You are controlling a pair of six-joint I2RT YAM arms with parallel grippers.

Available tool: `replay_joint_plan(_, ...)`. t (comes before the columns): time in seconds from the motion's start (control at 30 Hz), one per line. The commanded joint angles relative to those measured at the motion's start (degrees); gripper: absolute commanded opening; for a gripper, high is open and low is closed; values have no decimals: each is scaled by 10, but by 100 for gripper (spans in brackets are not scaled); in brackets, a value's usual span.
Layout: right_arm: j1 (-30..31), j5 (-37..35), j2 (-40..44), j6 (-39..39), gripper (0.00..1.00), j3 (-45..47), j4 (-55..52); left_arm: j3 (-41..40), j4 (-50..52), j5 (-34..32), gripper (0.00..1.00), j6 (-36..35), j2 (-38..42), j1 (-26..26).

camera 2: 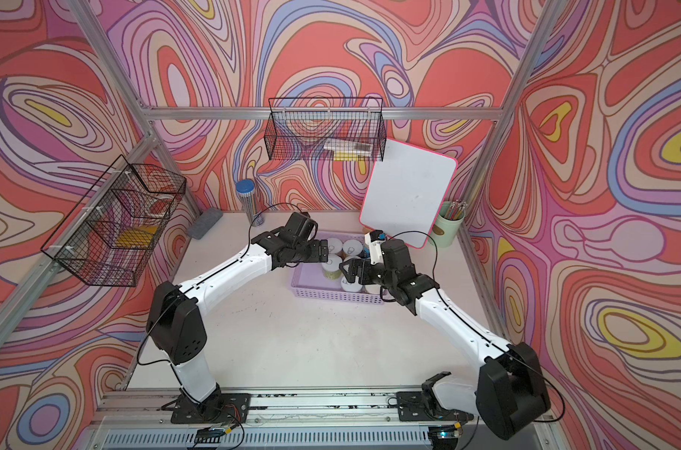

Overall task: Put the canned food in the basket
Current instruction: Reset both arms

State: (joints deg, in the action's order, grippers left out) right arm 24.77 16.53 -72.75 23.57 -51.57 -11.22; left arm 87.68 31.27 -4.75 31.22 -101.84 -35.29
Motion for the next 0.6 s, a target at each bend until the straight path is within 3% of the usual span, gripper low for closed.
replay_joint_plan(0.0, 14, -26, 14, -7, 95, -20, -10, -36, -24, -12, 95, -29, 45, -2)
replay_joint_plan(0.57, 77, -96, 48, -30, 98, -6, -43, -266, -125, -7, 99, -75, 236, -2)
